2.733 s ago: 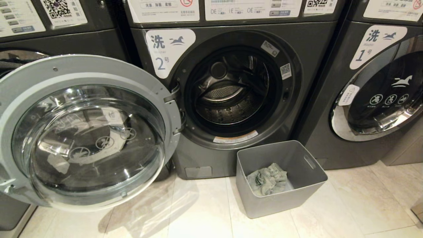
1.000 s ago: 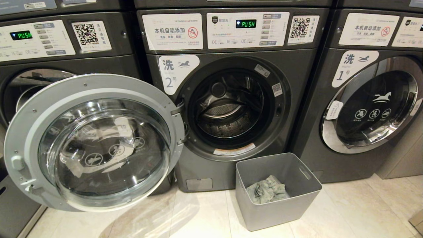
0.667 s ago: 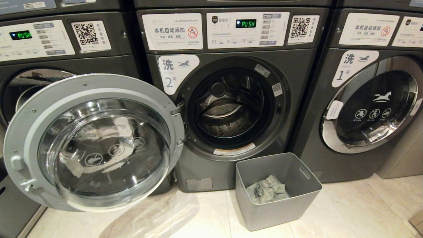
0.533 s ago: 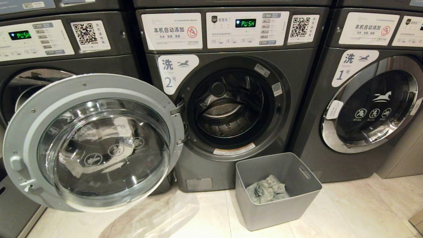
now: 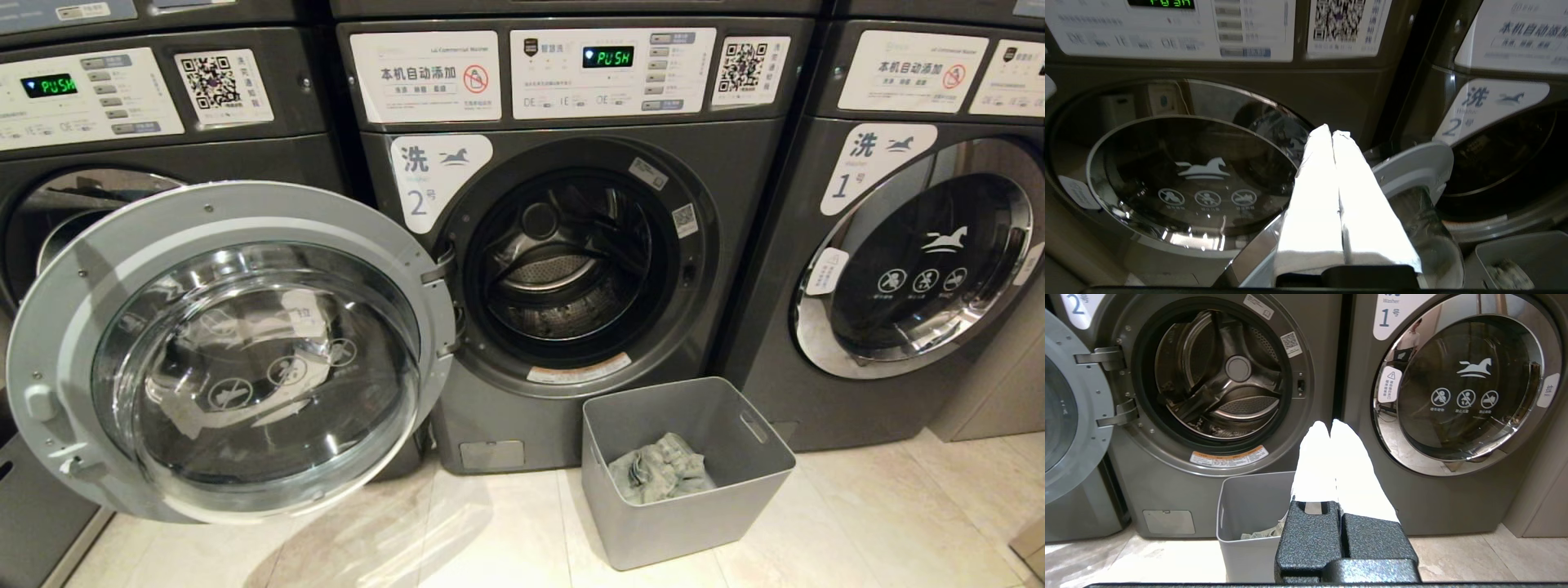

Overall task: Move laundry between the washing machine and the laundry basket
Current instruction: Close the washing machine door with the left hand

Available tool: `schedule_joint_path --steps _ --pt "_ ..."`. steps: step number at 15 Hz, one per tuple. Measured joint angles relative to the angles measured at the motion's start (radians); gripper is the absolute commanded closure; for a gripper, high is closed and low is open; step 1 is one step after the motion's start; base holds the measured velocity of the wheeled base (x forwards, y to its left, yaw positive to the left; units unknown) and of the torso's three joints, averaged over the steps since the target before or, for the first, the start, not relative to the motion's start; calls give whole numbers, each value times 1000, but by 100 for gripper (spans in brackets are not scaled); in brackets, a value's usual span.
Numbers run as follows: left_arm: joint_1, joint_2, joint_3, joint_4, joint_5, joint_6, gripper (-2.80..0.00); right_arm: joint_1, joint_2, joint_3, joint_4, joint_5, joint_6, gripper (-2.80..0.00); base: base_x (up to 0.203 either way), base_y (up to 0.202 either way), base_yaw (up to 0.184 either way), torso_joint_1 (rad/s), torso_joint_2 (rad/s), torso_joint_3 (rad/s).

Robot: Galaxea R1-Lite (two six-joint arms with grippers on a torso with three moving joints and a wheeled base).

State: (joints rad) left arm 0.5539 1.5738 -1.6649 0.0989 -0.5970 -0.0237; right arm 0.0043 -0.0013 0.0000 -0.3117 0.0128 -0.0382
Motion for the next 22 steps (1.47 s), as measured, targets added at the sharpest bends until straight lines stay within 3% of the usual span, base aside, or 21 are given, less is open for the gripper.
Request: schedule_joint_path --steps 4,11,14,22 --pt "50 86 38 -11 -51 26 0 0 0 0 0 0 1 0 0 0 0 0 0 0" --pt "56 257 36 -146 -48 58 0 0 0 0 -1 -1 3 0 0 0 0 0 0 0" --pt "56 311 39 -150 -50 114 0 0 0 0 -2 -1 1 0 0 0 0 0 0 0" --pt "49 298 166 -143 -53 164 0 0 0 0 1 0 -2 0 0 0 0 0 0 0"
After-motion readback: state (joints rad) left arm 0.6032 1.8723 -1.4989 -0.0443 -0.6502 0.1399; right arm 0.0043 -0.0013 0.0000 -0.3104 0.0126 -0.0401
